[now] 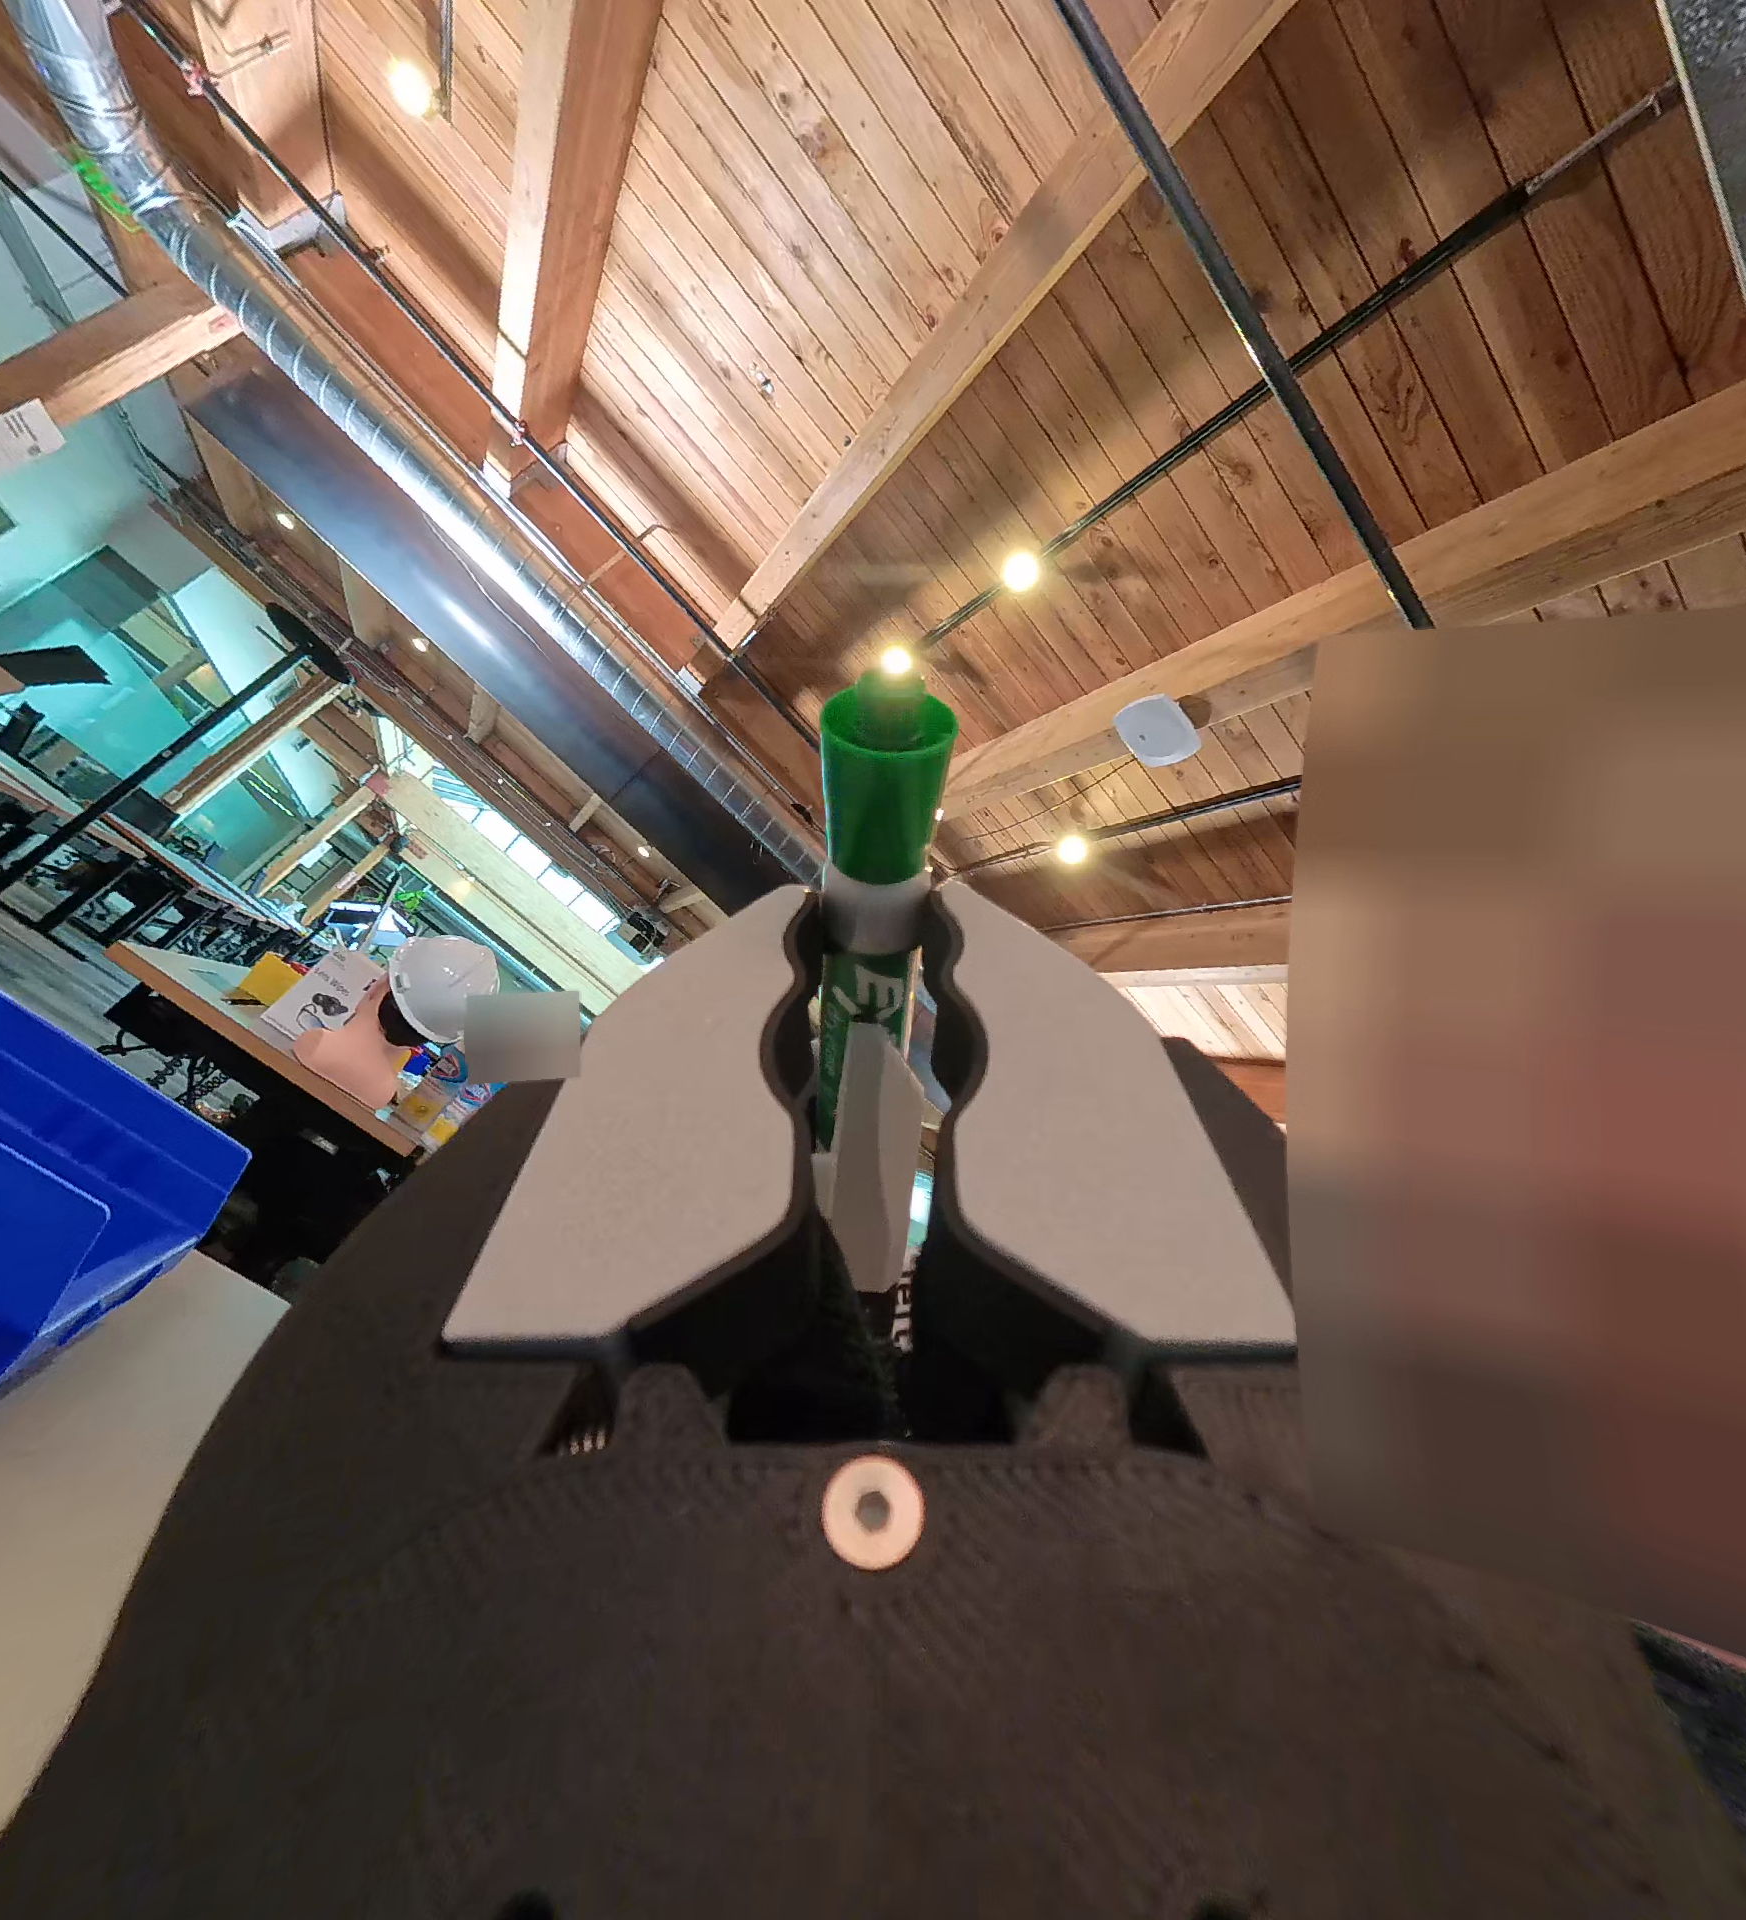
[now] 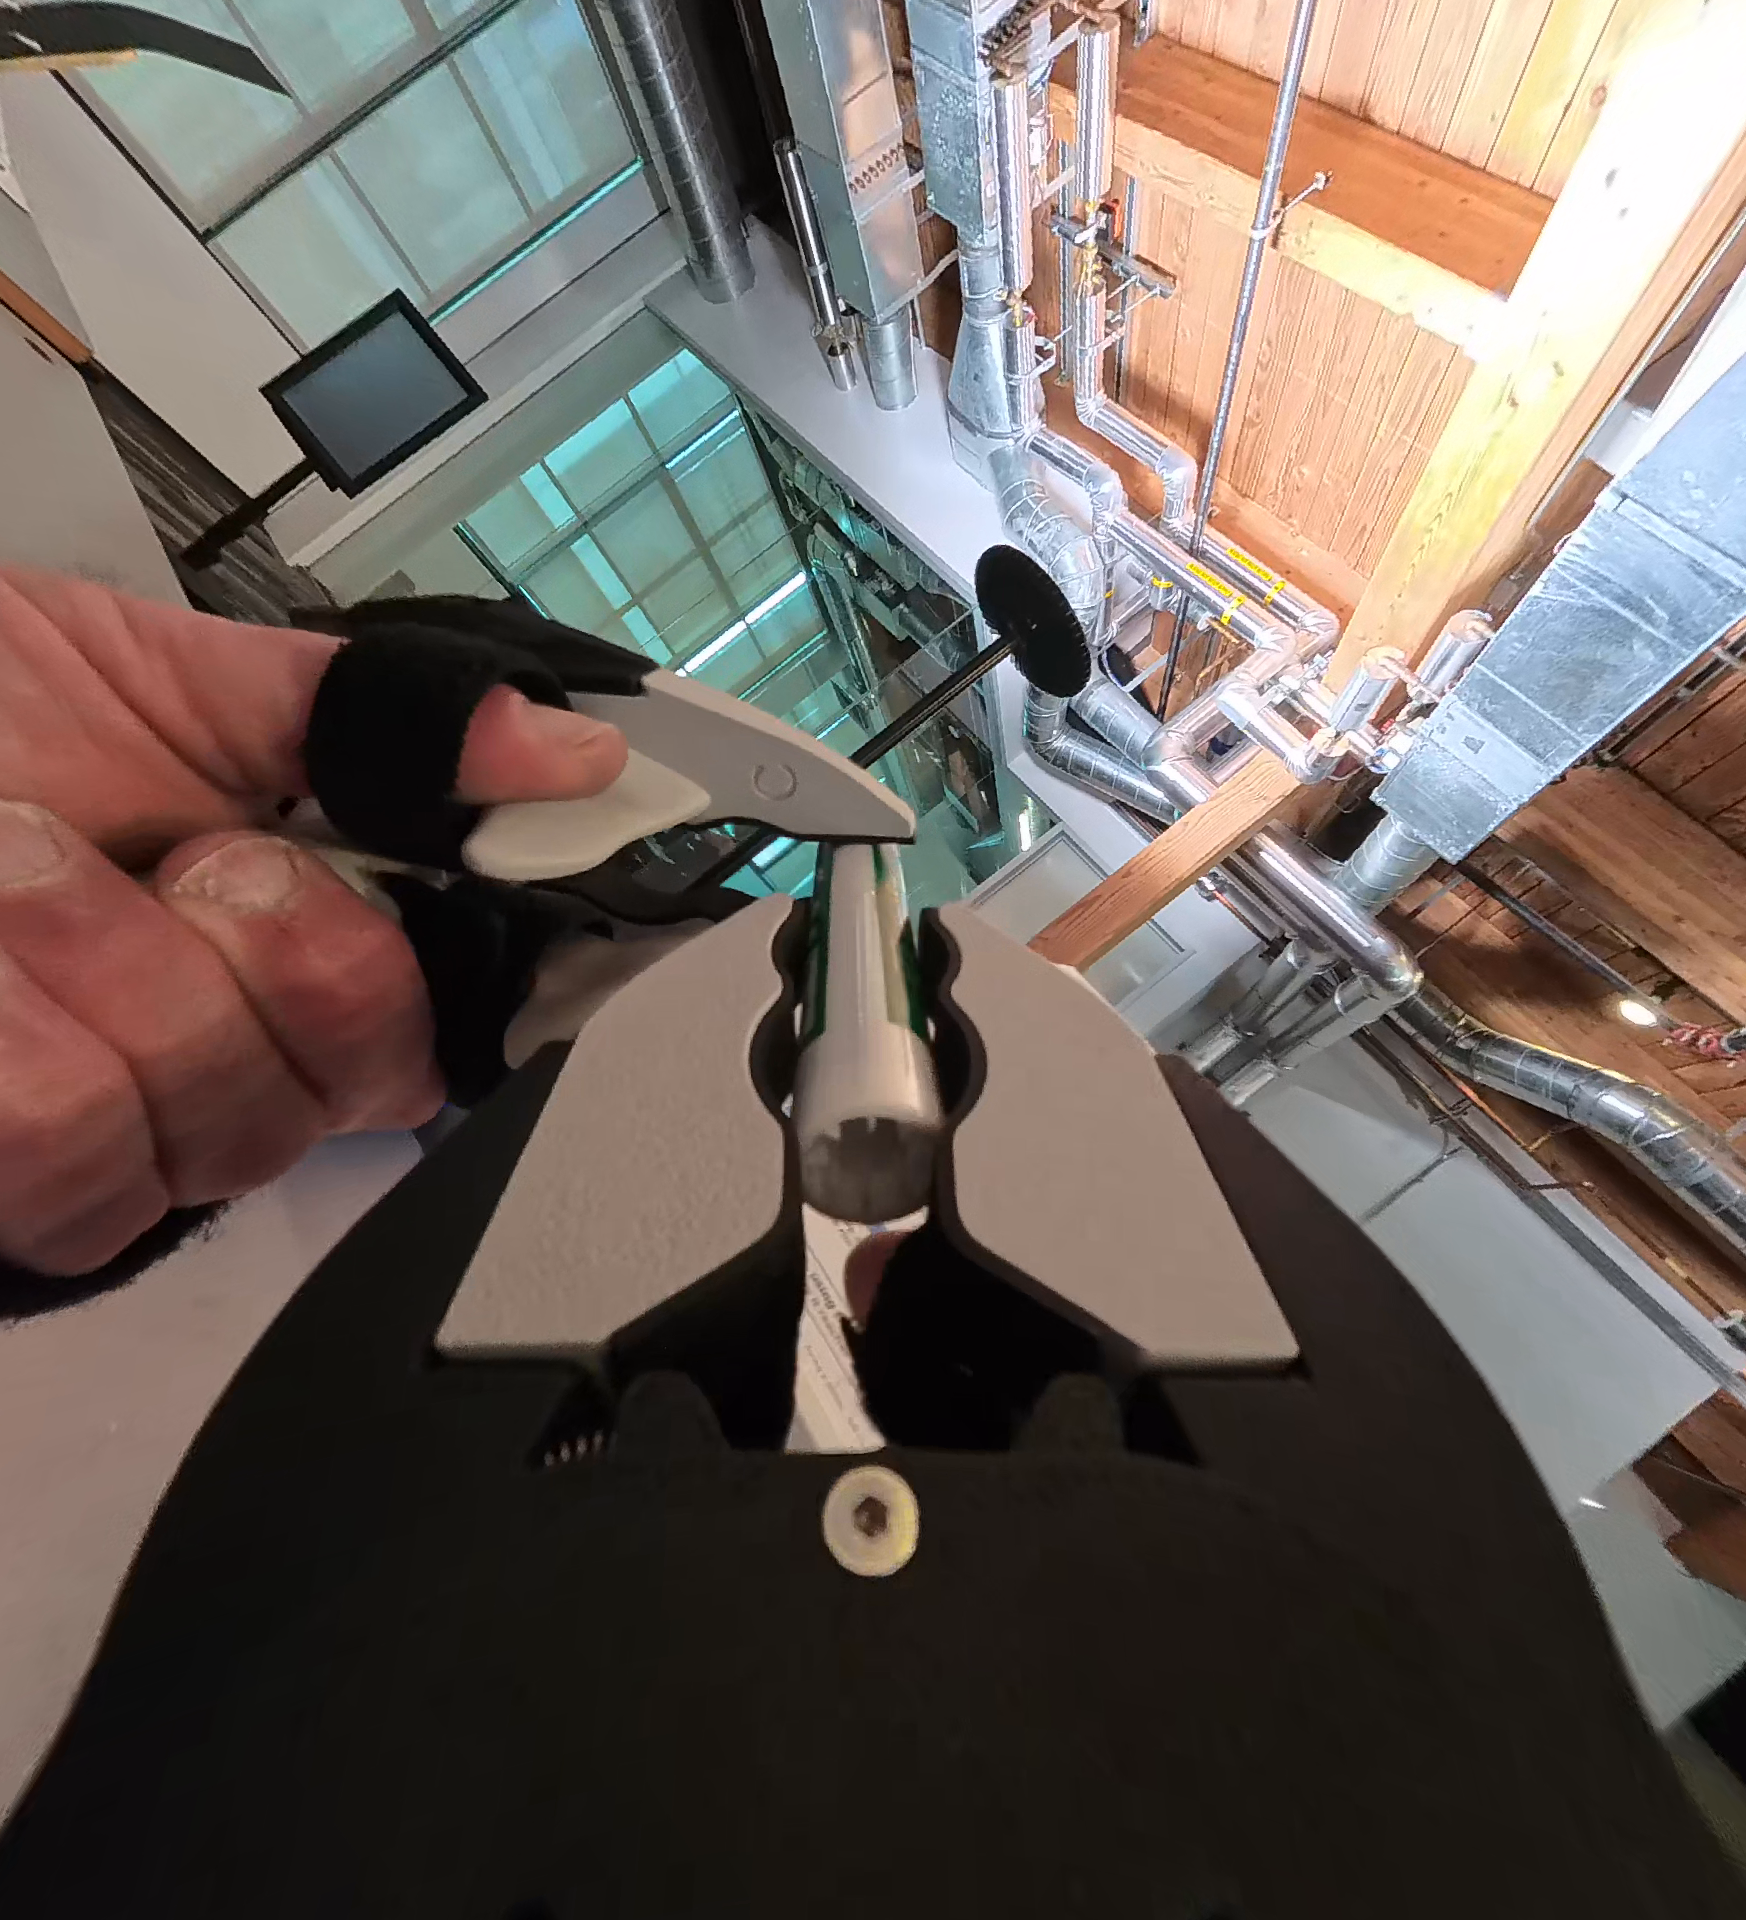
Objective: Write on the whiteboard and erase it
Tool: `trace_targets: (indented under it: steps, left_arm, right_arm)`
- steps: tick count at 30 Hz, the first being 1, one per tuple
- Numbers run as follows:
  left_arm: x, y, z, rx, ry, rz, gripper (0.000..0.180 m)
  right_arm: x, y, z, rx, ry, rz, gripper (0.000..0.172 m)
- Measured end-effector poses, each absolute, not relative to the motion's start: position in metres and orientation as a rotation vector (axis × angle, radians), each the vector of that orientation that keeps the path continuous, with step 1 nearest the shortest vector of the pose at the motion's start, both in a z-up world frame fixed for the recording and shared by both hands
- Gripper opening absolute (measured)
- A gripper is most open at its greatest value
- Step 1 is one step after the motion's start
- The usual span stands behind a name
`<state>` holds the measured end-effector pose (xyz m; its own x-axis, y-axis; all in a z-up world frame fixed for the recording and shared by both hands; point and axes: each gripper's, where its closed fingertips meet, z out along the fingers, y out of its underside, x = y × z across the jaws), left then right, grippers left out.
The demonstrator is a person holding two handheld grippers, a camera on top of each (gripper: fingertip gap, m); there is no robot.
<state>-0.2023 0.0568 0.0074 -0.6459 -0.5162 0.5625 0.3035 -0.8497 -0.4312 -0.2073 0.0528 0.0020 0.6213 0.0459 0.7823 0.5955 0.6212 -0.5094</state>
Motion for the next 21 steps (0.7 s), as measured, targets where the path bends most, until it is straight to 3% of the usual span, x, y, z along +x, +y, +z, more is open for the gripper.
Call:
trace_targets:
  steps: [8,17,21]
  left_arm:
    - [-0.21,0.063,0.01,-0.948,0.497,-2.336,0.022]
    - [-0.207,0.054,0.007,-0.988,0.932,-1.903,0.026]
    - [-0.205,0.042,0.007,-0.958,1.028,-1.889,0.026]
  right_arm:
    - [-0.2,0.044,0.003,-0.947,-0.842,-0.134,0.02]
    - [-0.176,0.024,0.012,-1.041,-0.768,0.322,0.02]
    - [-0.178,0.023,0.004,-1.076,-0.793,0.422,0.02]
